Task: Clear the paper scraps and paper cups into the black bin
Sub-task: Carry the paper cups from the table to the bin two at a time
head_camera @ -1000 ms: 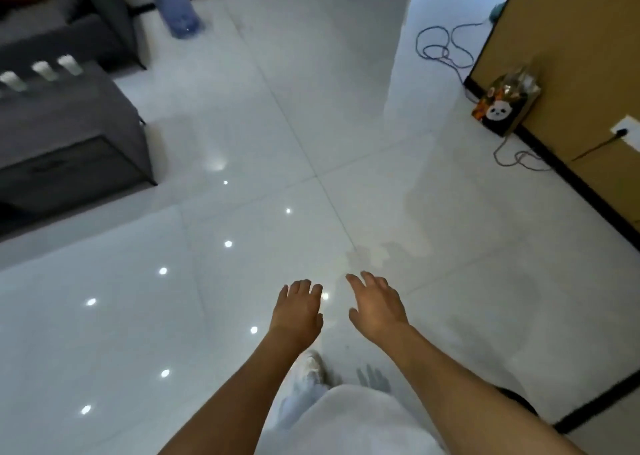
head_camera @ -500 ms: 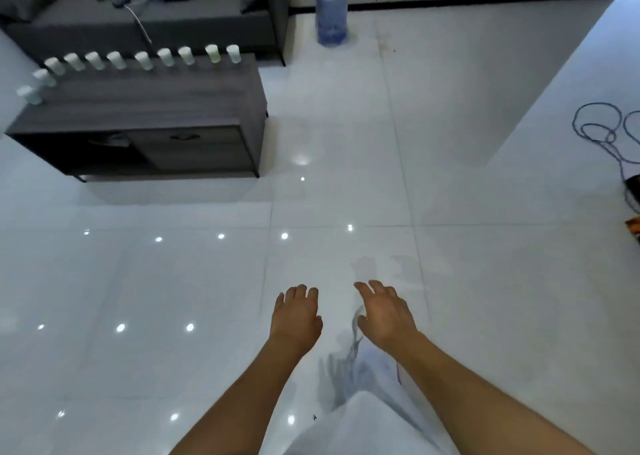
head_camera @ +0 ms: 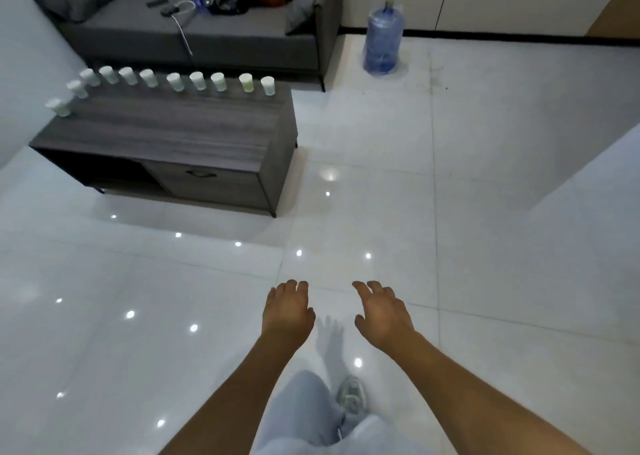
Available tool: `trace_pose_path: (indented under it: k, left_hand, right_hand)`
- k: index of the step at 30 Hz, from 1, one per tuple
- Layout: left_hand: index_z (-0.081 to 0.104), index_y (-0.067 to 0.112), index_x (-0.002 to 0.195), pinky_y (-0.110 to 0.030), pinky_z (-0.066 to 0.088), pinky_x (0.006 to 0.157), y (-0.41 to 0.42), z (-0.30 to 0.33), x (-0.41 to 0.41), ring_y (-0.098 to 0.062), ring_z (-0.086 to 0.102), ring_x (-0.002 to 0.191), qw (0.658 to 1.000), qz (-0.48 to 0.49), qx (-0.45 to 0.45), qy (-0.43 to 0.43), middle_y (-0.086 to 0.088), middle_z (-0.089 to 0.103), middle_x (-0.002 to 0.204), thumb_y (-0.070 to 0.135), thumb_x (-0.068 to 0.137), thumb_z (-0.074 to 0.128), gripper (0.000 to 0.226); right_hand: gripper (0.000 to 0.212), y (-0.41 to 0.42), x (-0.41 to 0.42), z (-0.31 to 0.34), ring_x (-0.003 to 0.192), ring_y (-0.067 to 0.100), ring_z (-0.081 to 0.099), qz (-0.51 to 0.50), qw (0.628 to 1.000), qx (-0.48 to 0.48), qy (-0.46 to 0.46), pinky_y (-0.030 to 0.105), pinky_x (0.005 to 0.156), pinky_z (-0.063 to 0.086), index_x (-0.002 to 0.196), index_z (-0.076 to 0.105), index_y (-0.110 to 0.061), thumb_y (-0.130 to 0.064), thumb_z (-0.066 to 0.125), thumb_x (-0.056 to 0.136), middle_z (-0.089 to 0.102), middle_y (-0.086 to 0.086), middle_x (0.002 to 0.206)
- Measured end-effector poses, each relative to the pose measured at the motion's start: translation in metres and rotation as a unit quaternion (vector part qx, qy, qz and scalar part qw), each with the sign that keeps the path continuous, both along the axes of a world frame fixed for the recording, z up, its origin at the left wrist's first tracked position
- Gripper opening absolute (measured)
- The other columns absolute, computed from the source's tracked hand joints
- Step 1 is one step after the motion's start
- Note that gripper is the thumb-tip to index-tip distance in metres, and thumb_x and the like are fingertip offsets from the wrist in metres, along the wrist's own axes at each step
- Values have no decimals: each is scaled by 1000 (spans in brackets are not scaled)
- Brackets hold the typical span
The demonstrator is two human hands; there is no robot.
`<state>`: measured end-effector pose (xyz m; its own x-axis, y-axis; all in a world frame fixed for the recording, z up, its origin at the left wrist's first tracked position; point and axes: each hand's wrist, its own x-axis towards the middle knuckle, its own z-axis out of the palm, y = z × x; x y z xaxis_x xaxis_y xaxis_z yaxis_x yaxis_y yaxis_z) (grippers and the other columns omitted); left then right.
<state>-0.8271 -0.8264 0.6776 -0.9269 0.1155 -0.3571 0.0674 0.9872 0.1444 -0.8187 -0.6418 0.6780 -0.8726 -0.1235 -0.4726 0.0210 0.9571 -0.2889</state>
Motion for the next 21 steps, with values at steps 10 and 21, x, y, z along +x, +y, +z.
trace_pose_path:
  k: [10, 21]
  left_hand:
    - [38, 17, 139, -32, 26, 112, -1, -18, -208, -19, 40, 128, 1000, 19, 16, -9, -1, 44, 139, 31, 94, 48, 48]
    - [42, 19, 137, -33, 30, 111, -2, -13, -456, -21, 43, 129, 998, 47, 36, 0, -1, 47, 140, 34, 93, 54, 49]
  right_hand:
    - [64, -3, -214, -13, 127, 25, 40, 16, 1000, -9, -15, 35, 98, 41, 149, 22, -26, -24, 51, 93, 33, 2, 148]
    - [62, -5, -468, 5, 125, 26, 41, 18, 1000, -20, 3, 36, 94, 43, 150, 24, -25, -23, 49, 93, 34, 4, 147]
